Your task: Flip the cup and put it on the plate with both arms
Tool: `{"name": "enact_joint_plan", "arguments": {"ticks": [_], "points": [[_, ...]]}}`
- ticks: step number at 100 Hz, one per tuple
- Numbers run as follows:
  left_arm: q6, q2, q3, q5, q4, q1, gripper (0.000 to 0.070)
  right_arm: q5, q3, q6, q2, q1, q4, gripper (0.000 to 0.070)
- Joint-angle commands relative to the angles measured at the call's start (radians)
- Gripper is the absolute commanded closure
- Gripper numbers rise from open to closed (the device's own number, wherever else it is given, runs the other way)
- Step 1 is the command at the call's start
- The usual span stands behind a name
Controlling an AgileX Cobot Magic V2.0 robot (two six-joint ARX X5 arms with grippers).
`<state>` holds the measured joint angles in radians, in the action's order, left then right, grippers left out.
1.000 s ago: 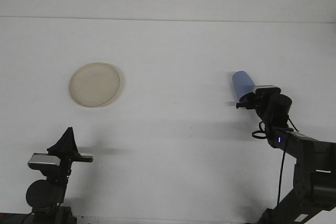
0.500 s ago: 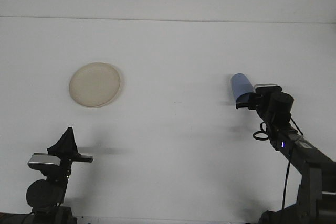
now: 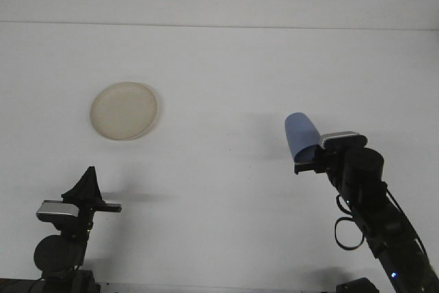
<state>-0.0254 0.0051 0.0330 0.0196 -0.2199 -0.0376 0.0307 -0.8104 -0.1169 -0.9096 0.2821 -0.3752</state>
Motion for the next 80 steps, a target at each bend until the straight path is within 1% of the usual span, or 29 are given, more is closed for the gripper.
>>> {"name": "enact_joint_plan", "arguments": {"ticks": [1, 8, 17, 24, 33, 40, 62, 80], "points": [[-0.006, -0.001, -0.019, -0.004, -0.01, 0.0, 0.0689, 0.005, -0.079, -0.084, 0.006, 0.053, -0.138, 0.07], [-0.006, -0.001, -0.019, -0.004, -0.011, 0.0, 0.0689, 0.017, -0.149, -0.122, 0.005, 0.104, -0.271, 0.07], [-0.006, -0.001, -0.019, -0.004, -0.011, 0.0, 0.0689, 0.029, -0.241, -0.134, -0.023, 0.166, -0.412, 0.07], [-0.006, -0.001, -0.019, -0.004, -0.011, 0.0, 0.0689, 0.034, -0.313, -0.161, -0.054, 0.207, -0.509, 0.07], [-0.006, -0.001, -0.019, -0.004, -0.011, 0.0, 0.0689, 0.053, -0.402, -0.184, -0.117, 0.255, -0.622, 0.07], [-0.006, -0.001, -0.019, -0.004, -0.011, 0.0, 0.0689, 0.055, -0.46, -0.194, -0.179, 0.286, -0.69, 0.07], [-0.006, -0.001, -0.019, -0.004, -0.01, 0.0, 0.0689, 0.048, -0.623, -0.19, -0.42, 0.392, -0.9, 0.07], [-0.006, -0.001, -0.019, -0.004, -0.011, 0.0, 0.0689, 0.045, -0.718, -0.161, -0.594, 0.474, -0.935, 0.07]]}}
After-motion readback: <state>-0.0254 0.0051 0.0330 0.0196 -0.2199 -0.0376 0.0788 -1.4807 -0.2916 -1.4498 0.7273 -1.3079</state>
